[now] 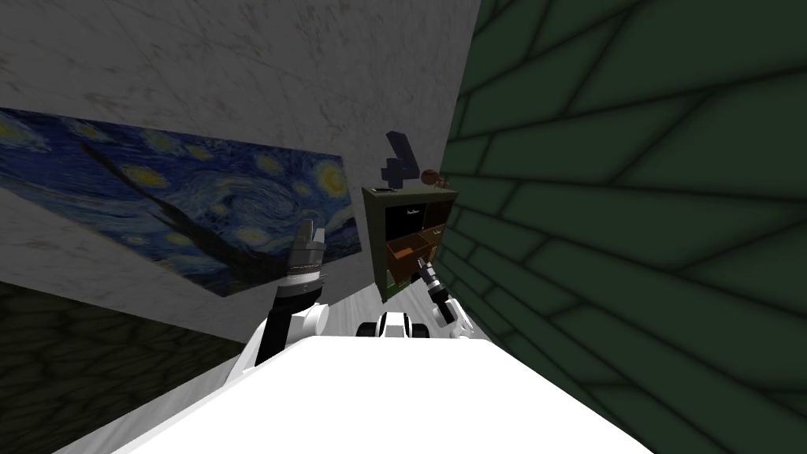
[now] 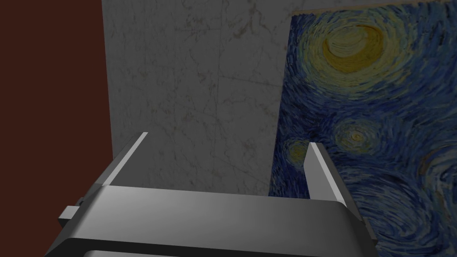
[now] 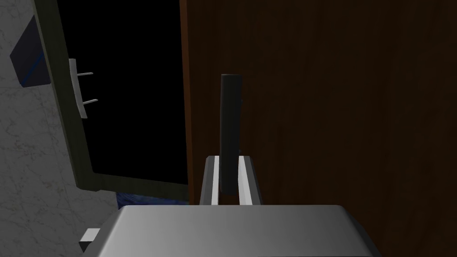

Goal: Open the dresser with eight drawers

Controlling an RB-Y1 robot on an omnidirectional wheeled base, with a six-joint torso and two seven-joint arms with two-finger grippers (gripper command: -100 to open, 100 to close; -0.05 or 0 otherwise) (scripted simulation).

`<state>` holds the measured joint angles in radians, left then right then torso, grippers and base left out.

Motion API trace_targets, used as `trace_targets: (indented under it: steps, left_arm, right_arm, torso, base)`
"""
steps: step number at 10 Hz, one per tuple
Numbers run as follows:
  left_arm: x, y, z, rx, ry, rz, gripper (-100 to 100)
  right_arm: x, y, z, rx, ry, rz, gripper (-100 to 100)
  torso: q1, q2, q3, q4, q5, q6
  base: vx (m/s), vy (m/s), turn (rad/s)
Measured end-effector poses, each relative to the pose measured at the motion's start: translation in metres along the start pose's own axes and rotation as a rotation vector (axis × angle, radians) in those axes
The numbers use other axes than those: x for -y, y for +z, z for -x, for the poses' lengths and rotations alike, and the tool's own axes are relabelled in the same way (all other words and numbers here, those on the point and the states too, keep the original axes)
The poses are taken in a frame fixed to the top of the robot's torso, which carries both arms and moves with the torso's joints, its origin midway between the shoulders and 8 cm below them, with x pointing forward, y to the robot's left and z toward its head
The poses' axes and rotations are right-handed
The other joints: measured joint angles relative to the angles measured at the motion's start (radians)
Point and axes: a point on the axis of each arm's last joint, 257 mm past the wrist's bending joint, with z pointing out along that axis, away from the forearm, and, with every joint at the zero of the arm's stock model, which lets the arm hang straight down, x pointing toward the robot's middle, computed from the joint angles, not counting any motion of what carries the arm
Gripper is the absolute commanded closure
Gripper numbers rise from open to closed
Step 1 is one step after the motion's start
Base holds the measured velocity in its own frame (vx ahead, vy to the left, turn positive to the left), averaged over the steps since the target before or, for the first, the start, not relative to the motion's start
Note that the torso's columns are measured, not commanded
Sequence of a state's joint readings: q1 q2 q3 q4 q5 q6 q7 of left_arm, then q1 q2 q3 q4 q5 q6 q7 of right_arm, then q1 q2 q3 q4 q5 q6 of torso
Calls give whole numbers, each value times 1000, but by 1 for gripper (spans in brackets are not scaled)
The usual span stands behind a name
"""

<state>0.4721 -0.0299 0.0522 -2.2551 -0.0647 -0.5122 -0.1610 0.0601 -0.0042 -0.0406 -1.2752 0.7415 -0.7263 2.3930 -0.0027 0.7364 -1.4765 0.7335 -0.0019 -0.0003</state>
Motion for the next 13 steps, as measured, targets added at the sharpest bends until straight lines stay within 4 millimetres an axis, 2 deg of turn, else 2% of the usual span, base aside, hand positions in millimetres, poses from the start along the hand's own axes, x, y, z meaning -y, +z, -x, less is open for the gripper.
trace_targets:
  steps: [2,9,10,13]
  left_arm:
    - [0,0,0,0,0,0,0]
    - [0,0,0,0,0,0,0]
    - [0,0,0,0,0,0,0]
    - [0,0,0,0,0,0,0]
  right_arm:
    - [6,14,-7,0,-3,6,-100]
    - [41,57,-28,-12,-9,2,-100]
    - [40,57,-30,-17,-7,6,0]
    - [39,57,-30,-17,-7,8,0]
  torso:
    - [8,-4,-3,4,3,-1]
    - [2,2,1,5,2,0]
    - [3,1,0,5,2,0]
    - [3,1,0,5,2,0]
  base:
    - [-64,17,20]
    - [-52,7,16]
    - [-5,-2,-3]
    - [0,0,0]
